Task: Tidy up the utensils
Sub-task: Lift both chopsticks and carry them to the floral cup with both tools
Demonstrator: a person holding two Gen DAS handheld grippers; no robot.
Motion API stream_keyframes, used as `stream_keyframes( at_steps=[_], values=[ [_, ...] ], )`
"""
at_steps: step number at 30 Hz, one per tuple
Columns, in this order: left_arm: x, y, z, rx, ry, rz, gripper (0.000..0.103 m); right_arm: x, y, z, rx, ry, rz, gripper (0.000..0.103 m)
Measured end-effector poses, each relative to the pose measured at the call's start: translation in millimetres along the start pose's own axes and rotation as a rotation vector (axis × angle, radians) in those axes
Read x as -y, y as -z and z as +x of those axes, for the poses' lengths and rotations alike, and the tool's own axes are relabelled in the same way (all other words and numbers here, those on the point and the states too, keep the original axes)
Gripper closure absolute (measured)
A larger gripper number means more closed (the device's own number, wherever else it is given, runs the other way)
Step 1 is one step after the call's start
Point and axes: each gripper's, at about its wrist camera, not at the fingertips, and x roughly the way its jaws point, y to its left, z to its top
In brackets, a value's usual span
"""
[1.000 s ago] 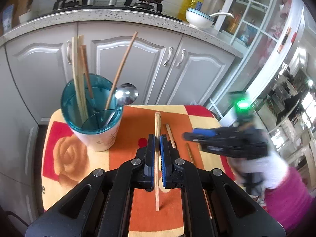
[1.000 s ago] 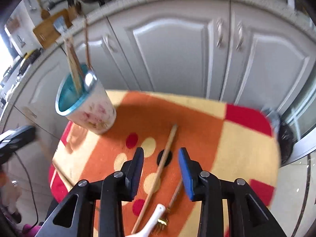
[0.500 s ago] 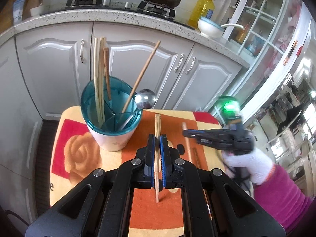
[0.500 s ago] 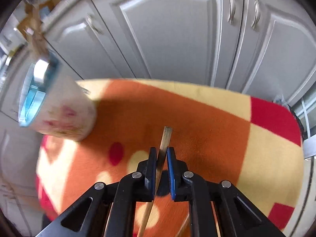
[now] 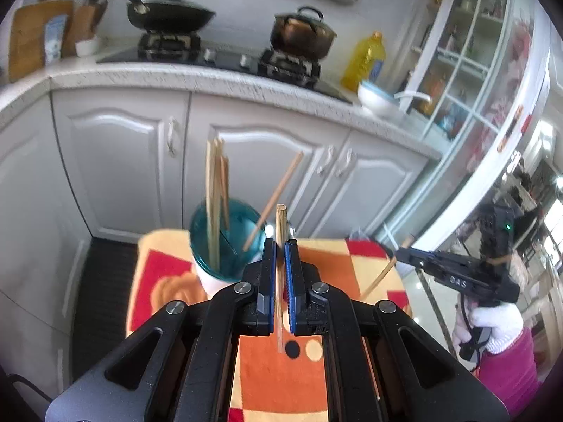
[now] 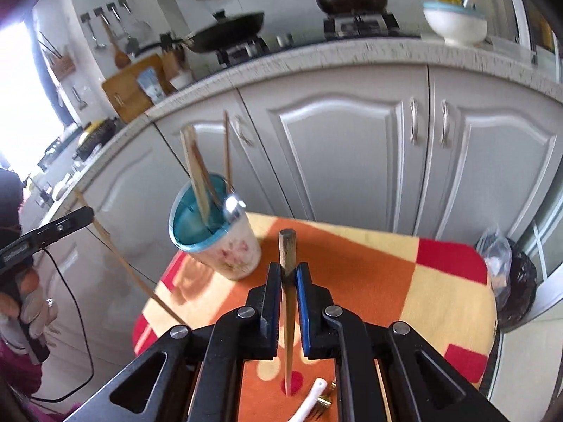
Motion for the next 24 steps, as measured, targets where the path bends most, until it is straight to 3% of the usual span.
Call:
stream_keyframes(
  at_steps=[10,16,20,23,24],
  values=[
    [-15,-44,-32,0.117,-0.040,-0.017,0.100,-52,-52,-40,0.108,-0.025,-0.144,0.095],
    [-18,-54,-33,0.139,-0.043,-0.024,0.100,-66,-69,-48,0.128,-0.025,-0.188,0.096],
    [-18,-50,-28,0.129,-0.041,-0.019,0.100,-57,-49,-11,0.016,-0.028,-0.177,0.093],
    [-21,-48,-24,0.114,-0.042,-0.029,0.100,-55,-16,38,-0.122,-0.013,-0.201,0.069],
    [-23,-48,-23,0.111,-0.044,-0.033,0.100,-53,-4,57,-0.164,-0.016,-0.201,0.069]
  ],
)
